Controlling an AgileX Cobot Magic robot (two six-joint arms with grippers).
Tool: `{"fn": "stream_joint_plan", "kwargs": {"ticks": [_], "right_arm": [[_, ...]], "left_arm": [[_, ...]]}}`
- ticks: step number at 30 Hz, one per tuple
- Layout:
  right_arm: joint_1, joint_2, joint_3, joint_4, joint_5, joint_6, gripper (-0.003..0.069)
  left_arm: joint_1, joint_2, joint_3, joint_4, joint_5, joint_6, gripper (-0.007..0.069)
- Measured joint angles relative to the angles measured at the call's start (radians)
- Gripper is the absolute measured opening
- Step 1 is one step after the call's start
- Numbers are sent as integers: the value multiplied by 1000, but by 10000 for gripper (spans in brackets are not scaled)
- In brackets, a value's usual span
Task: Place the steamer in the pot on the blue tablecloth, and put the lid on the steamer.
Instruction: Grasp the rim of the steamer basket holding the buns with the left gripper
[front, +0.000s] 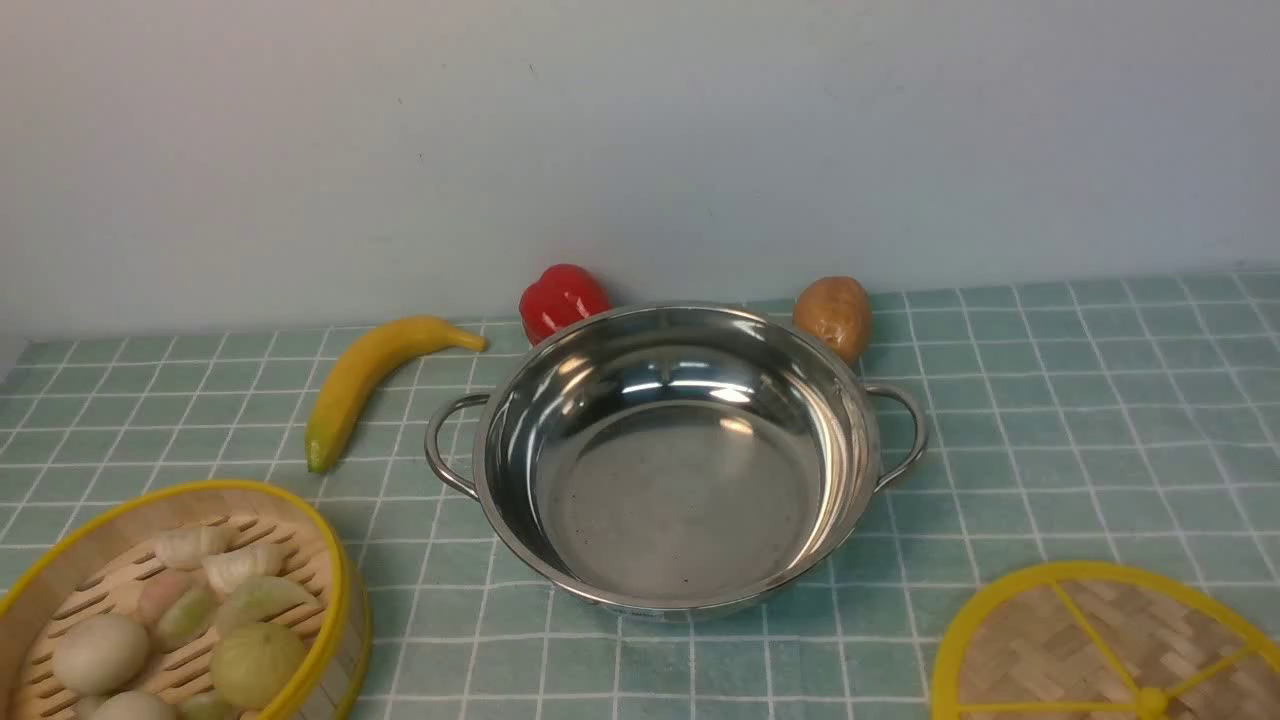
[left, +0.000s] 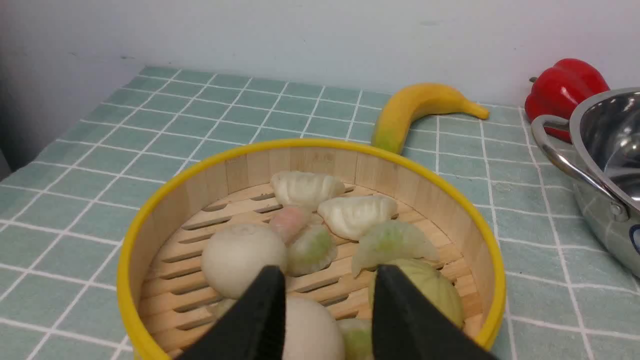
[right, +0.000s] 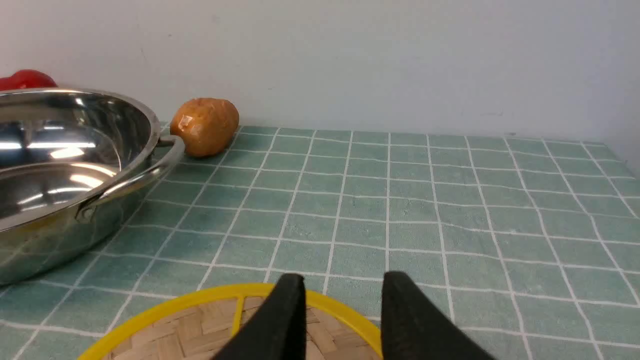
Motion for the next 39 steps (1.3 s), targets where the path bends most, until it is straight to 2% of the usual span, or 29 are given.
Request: {"fn": "stream_joint_plan", "kwargs": {"ticks": [28, 36, 39], "right_arm": [[0, 0, 0, 0, 0, 0, 240], [0, 0, 0, 0, 0, 0, 240], [0, 0, 0, 0, 0, 0, 240]], "left_arm": [[0, 0, 0, 1, -4, 0, 243], [0, 0, 1, -206, -195, -162, 243], [0, 0, 1, -233, -271, -184, 243]]}}
